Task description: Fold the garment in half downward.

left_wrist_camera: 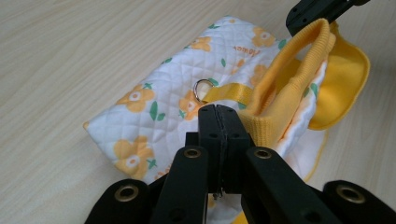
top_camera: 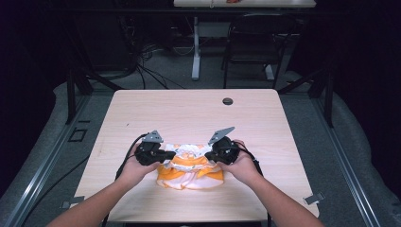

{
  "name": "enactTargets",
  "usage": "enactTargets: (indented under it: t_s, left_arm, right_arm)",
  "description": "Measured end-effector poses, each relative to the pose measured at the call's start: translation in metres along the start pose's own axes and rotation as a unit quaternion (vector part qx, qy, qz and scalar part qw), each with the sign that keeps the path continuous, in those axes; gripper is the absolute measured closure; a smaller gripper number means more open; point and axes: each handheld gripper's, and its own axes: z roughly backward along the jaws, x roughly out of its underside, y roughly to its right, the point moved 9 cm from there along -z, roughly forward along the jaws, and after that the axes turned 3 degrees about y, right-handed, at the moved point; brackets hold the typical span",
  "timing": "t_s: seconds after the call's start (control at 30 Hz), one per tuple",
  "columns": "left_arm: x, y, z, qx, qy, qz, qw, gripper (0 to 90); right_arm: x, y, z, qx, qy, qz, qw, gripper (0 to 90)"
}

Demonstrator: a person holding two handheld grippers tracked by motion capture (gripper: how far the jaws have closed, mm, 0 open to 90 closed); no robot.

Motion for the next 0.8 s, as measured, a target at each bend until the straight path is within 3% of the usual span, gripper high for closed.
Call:
enactTargets:
  t_s: [0.23, 0.6, 0.8]
  left_arm:
    - [0.007, 0.009, 0.003, 0.014, 0.002, 0.004, 0.9999, 89.8]
    - [0.028, 0.025, 0.005, 0.016, -0.016, -0.024, 0.9995, 89.6]
    - [0.042, 0.03, 0.004, 0.021, -0.027, -0.023, 0.9992, 89.4]
  right_arm:
    - [0.009, -0.012, 0.004, -0.008, 0.007, -0.003, 0.9999, 89.8]
    - [0.027, -0.03, 0.003, -0.026, -0.002, 0.004, 0.9996, 89.7]
    - [0.037, -0.037, 0.0, -0.034, -0.012, 0.007, 0.9993, 89.7]
